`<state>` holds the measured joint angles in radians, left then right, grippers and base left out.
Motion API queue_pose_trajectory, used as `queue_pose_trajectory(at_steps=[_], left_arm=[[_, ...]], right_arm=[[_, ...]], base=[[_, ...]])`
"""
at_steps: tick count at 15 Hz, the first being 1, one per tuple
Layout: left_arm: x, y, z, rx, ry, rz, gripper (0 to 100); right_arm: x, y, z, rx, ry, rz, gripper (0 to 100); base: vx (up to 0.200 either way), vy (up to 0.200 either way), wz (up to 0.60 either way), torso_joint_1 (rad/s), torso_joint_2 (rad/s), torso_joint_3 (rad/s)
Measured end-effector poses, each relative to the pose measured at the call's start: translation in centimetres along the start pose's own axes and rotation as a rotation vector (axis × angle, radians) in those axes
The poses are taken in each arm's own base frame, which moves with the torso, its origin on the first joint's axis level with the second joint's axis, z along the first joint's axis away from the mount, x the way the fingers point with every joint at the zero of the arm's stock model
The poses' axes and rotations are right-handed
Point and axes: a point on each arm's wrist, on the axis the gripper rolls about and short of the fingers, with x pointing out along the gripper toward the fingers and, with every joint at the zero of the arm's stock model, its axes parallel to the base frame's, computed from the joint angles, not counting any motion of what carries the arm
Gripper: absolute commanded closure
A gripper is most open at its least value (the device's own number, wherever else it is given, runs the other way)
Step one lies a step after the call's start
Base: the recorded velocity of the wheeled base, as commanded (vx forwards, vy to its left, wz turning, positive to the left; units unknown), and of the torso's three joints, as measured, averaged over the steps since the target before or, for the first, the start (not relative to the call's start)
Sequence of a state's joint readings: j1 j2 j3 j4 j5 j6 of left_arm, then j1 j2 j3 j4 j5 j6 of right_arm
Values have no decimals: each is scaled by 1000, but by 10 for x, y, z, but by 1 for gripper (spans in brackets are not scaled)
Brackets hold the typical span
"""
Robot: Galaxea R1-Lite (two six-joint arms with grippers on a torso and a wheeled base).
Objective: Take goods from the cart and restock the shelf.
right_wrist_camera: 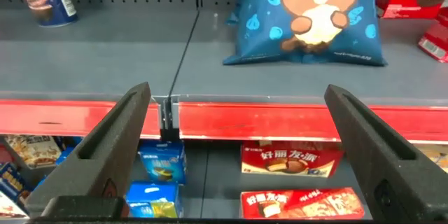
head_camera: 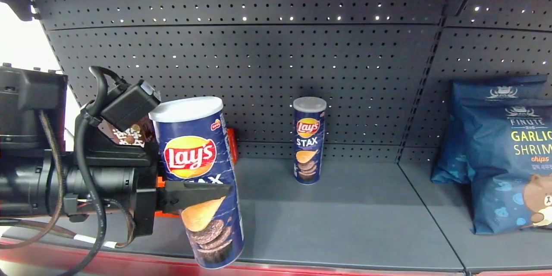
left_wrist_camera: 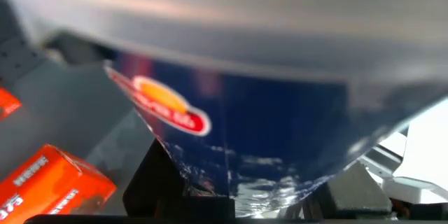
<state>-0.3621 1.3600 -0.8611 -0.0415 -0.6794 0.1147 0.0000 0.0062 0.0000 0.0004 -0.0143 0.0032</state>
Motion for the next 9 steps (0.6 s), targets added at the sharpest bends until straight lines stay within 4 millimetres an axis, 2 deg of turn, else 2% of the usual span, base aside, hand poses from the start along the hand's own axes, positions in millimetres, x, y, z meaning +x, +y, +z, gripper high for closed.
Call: queue_pose_trajectory(at_steps=[9], left_arm=[[0, 0, 0, 2, -2, 0, 100]], right_arm=[[0, 0, 0, -1, 0, 0, 0]], base=[[0, 0, 0, 0, 0, 0]])
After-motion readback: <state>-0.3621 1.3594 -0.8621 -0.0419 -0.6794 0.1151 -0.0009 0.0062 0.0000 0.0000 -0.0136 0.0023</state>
